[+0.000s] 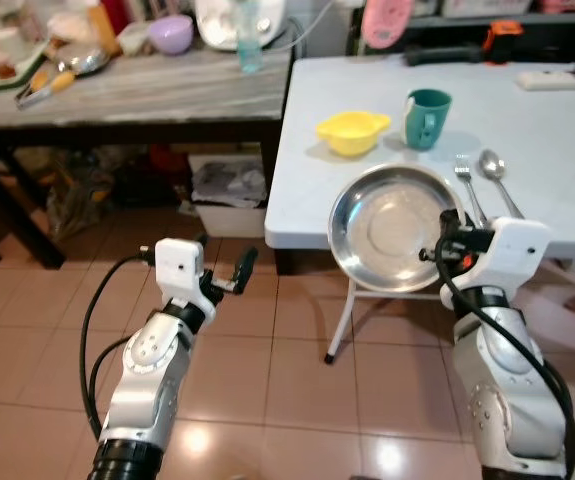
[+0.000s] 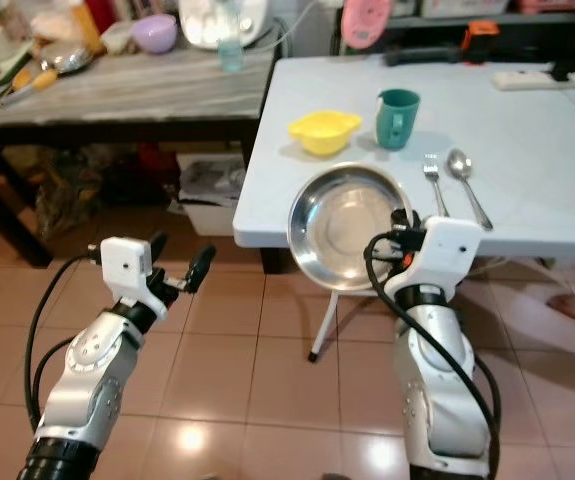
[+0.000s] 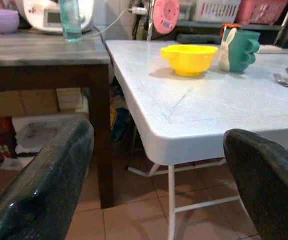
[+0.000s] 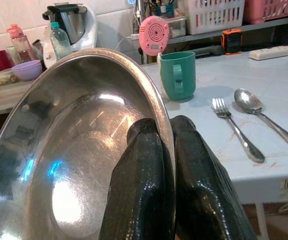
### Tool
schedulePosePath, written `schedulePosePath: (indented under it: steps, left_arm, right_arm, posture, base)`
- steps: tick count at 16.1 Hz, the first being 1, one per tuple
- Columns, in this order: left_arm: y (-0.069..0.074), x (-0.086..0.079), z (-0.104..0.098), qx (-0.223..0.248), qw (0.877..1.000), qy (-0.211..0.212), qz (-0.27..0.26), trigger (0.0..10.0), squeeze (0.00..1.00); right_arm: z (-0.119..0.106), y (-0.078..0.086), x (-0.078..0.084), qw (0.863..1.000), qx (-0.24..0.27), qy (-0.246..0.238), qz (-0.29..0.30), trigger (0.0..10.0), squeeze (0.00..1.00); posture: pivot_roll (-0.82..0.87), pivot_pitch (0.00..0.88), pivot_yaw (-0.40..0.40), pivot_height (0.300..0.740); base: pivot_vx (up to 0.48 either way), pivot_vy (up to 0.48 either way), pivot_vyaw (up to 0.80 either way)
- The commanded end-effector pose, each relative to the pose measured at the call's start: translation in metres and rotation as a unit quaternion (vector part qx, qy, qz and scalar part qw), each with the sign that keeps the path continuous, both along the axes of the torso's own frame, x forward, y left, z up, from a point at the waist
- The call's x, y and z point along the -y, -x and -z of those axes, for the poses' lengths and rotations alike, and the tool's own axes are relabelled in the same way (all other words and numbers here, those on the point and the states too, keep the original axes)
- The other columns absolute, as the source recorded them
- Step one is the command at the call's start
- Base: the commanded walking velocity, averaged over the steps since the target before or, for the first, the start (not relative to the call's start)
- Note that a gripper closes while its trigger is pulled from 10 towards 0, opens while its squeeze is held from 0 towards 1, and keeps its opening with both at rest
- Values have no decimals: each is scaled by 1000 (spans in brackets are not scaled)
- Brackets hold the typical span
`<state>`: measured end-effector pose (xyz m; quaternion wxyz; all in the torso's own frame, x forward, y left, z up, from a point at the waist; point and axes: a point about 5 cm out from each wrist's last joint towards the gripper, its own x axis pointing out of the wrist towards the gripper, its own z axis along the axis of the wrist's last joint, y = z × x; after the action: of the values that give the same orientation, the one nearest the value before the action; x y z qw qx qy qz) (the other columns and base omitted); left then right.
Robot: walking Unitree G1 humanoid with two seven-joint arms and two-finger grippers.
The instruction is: Setting the table
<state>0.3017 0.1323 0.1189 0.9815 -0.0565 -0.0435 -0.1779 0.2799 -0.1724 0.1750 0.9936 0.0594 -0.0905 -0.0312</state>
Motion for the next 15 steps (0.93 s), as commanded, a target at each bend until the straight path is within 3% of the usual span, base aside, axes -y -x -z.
schedulePosePath:
  steps: [1, 8, 12, 15]
  left_arm:
    - [1, -9, 1, -3, 1000, -9, -12, 10000, 0]
    - [3, -5, 0, -1, 1000, -7, -12, 10000, 0]
    - [6, -4, -2, 10, 1000, -13, -2, 10000, 0]
    - [7, -4, -2, 10, 1000, -15, 1, 10000, 0]
  right_arm:
    - [-7, -1, -9, 1000, 15, -5, -14, 10000, 0]
    - [-5, -3, -8, 1000, 13, -4, -12, 10000, 0]
    - [-3, -4, -9, 1000, 10, 2, -14, 10000, 0]
    - [-3, -5, -9, 1000, 11, 5, -16, 10000, 0]
  posture:
    - [-63, 101, 72, 740]
    - [-47, 101, 69, 740]
    - [-42, 96, 64, 740]
    - [-43, 95, 59, 740]
  base:
    - [0, 472, 0]
    - [0, 472, 0]
    - [0, 0, 0]
    - [361, 0, 0]
